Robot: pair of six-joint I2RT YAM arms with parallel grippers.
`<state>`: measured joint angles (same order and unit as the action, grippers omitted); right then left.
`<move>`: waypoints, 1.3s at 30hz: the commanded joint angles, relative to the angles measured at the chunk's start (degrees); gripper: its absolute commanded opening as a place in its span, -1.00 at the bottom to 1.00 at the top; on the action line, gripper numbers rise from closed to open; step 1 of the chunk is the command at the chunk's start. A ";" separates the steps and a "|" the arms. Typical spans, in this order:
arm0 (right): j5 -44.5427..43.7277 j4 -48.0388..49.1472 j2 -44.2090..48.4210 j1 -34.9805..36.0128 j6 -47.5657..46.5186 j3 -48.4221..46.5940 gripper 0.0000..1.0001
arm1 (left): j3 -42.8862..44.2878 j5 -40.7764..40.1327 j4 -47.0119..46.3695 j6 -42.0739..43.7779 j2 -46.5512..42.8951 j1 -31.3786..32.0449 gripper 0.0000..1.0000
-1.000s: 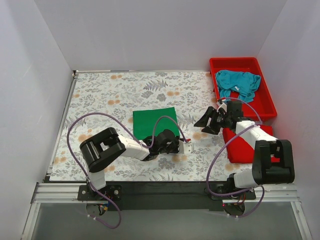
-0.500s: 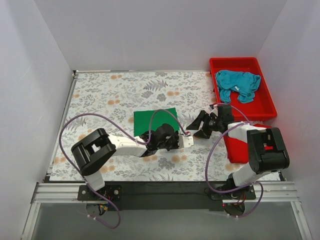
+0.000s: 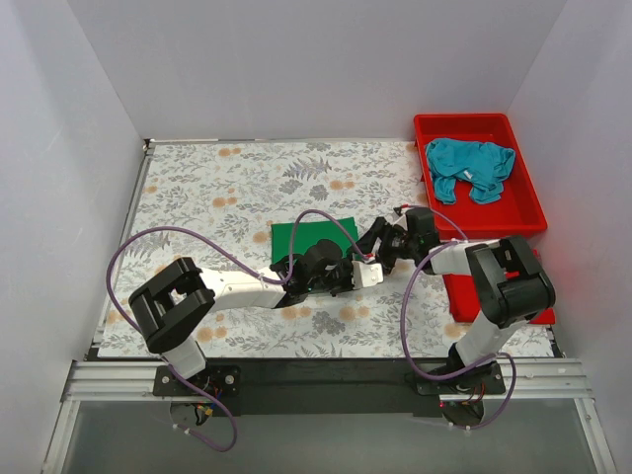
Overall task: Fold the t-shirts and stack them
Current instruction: Neatly place the folded tshirt to the corner
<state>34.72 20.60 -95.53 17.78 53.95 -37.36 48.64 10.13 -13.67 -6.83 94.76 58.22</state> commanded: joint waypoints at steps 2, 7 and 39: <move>-3.08 6.73 -3.42 2.34 3.44 0.19 0.51 | 1.72 1.99 -0.30 -1.17 -3.79 -0.03 -1.00; -1.59 8.31 -8.18 3.31 3.70 -3.06 0.44 | 1.37 3.14 0.40 -1.17 -5.20 -0.12 -1.00; 18.28 -0.55 -21.90 4.02 -2.79 -14.48 -0.97 | -4.88 9.12 3.72 2.70 -12.14 -0.12 -0.98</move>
<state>52.69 24.32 -116.66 21.41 53.78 -49.63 43.72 17.58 -10.83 -4.69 86.15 58.13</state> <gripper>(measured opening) 0.078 0.009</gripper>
